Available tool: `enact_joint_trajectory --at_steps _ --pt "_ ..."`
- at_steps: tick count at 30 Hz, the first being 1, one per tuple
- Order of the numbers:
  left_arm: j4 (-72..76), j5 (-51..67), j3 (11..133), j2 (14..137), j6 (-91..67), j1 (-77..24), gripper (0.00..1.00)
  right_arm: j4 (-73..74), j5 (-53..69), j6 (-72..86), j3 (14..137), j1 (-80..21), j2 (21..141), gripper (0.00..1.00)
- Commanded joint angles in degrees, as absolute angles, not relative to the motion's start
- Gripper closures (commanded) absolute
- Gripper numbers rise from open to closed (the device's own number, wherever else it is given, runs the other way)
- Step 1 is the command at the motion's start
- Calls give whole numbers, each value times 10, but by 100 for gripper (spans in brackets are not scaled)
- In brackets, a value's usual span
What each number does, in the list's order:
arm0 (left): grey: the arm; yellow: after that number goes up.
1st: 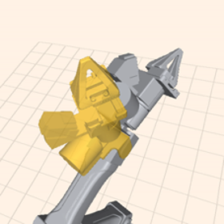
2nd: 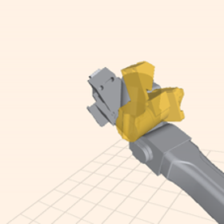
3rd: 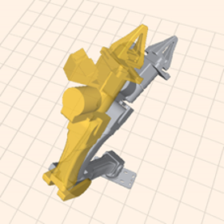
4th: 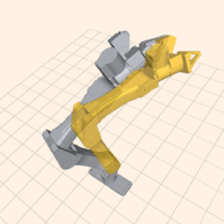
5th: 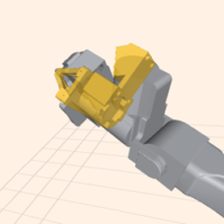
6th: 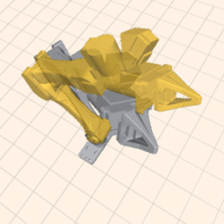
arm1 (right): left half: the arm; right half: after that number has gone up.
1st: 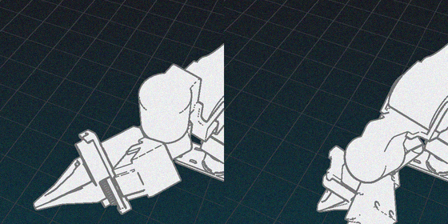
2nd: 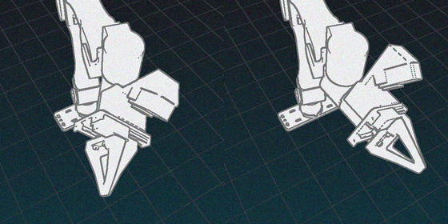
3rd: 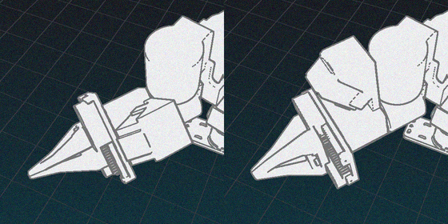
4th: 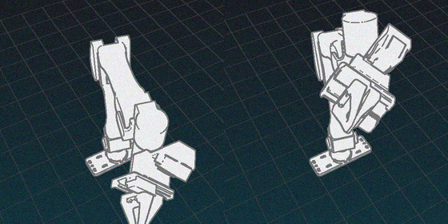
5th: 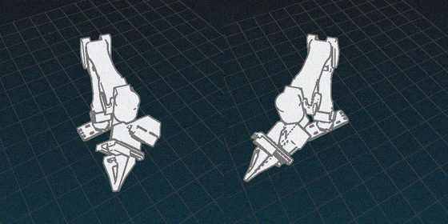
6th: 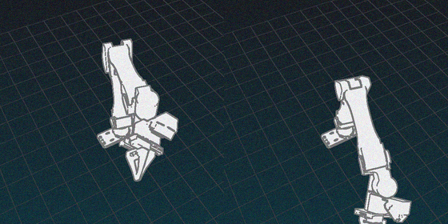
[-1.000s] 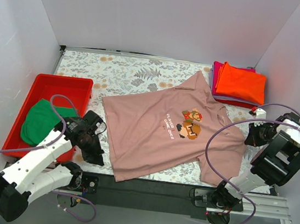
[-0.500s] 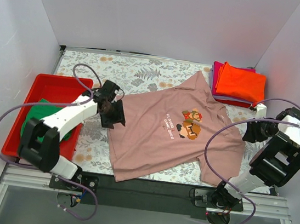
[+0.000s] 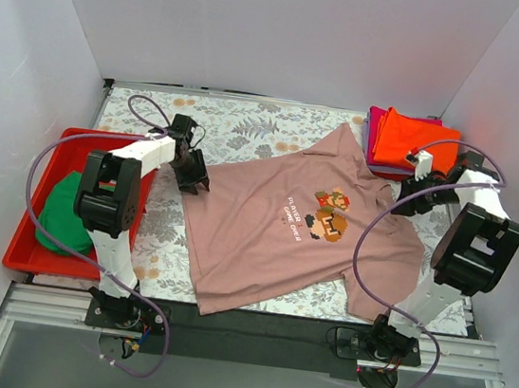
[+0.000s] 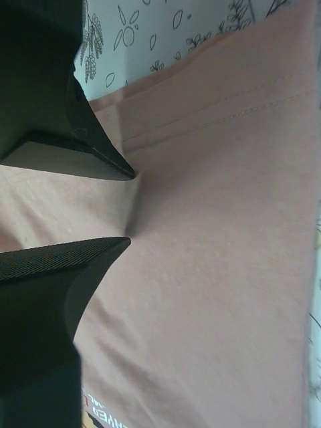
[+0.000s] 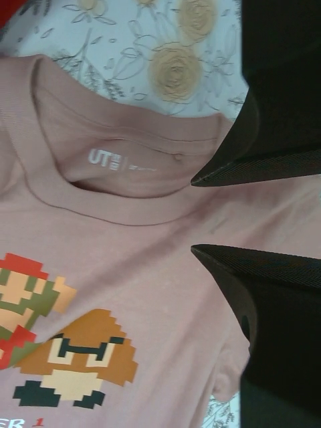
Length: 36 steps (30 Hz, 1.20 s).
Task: Fold and stack the t-shirts
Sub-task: Flatten the tshirt out
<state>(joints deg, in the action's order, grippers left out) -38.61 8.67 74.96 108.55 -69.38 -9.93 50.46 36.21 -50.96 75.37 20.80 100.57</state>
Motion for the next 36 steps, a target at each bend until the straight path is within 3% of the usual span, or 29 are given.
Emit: enact_joint_trajectory --at_steps 1,8,11,17,23,27,30,36 --pt "-389 113 729 1094 -679 -102 62 466 353 -429 810 159 1062 53" --pt "-381 144 600 1035 -673 -39 62 427 250 -400 812 84 1130 55" --pt "-376 165 554 988 -667 -29 62 425 206 -417 770 68 1128 63" --pt "-377 183 519 927 -662 -28 62 437 144 -497 612 63 1020 78" --pt "-388 192 514 890 -655 -28 60 497 127 -561 510 62 905 81" --pt "-400 191 524 854 -649 -28 57 538 135 -593 497 62 846 77" --pt "-406 191 542 829 -641 -28 55 559 156 -598 527 62 818 67" --pt "-383 155 577 751 -616 -28 51 575 245 -552 711 55 874 54"
